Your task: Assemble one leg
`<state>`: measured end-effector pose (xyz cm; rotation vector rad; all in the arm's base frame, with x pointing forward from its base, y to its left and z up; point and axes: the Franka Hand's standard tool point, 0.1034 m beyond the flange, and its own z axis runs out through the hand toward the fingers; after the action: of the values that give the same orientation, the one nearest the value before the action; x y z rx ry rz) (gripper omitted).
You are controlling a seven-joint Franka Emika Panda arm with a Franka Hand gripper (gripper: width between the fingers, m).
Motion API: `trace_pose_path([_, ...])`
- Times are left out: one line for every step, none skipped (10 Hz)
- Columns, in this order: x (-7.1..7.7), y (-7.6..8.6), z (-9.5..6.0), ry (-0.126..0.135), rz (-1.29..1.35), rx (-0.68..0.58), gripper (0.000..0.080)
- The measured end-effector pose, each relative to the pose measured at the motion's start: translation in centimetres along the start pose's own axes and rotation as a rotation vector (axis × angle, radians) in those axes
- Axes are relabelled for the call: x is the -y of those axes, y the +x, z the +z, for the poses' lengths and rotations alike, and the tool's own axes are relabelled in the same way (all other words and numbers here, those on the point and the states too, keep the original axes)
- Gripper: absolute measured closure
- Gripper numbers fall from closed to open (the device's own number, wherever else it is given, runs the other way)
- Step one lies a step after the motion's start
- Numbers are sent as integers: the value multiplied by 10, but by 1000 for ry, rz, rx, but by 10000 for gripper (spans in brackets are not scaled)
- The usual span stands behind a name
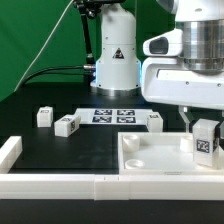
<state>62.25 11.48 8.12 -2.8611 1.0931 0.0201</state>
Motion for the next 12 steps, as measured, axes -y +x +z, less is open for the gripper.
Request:
trace_pose_path([0,0,0,-3,138,-3,507])
trace_pose_path([1,-1,0,-2,234,-3,507])
trace_pose_path([1,-1,0,3,368,4,507])
trace_pose_path([1,0,0,7,443,8,507])
trace_pose_path([0,0,0,8,467,10,507])
trace_pose_path([0,0,0,8,567,12,507])
trace_pose_path([0,0,0,8,531,11,507])
trace_pose_path([1,0,0,9,484,11,325])
trace_pose_path([2,2,1,33,475,-8,199])
trace_pose_path([1,2,4,36,392,-17,199])
trace_pose_path([0,2,4,33,232,-20,160])
trace_pose_path([0,2,4,30,96,-22,160])
